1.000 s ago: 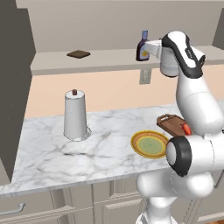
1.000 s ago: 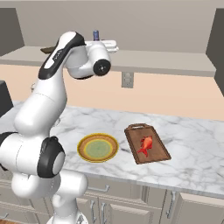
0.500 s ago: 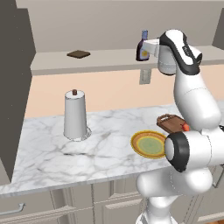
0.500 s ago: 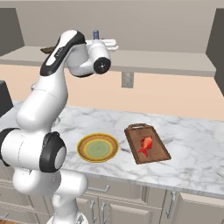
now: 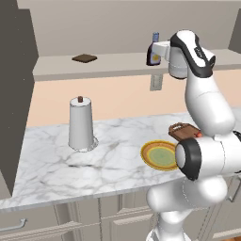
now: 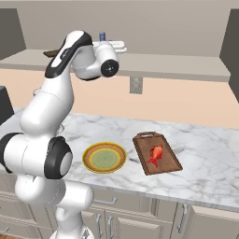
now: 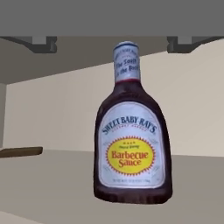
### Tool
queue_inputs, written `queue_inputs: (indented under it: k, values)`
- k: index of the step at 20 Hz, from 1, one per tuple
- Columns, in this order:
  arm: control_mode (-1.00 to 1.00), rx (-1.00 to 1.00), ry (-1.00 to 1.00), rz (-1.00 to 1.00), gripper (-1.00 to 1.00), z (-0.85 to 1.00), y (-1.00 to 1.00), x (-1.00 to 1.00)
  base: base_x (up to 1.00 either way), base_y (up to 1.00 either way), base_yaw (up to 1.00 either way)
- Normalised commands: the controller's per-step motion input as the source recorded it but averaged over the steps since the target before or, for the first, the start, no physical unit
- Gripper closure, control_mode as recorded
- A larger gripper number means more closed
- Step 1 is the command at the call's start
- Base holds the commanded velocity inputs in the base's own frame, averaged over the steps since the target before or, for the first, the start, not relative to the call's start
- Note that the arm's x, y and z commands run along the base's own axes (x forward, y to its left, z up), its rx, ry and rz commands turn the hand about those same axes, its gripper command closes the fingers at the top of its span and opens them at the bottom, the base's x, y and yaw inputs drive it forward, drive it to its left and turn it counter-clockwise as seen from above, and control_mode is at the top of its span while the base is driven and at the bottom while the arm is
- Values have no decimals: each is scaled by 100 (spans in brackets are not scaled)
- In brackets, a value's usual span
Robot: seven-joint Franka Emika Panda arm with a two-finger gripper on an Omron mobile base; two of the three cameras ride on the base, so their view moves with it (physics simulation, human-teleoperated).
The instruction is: Pick the fish from the plate and place it on the cutting board. Then pick the condiment bottle from the cabinet and place it next to the cutting board.
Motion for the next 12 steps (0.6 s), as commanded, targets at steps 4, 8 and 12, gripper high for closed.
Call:
queue_inputs:
  k: [4, 8, 12]
  values:
    - [-100, 0, 0, 0, -100, 0, 0, 8, 0, 0, 0]
    - [-100, 0, 0, 0, -100, 0, 0, 10, 0, 0, 0]
    - [-100, 0, 0, 0, -100, 0, 0, 11, 0, 0, 0]
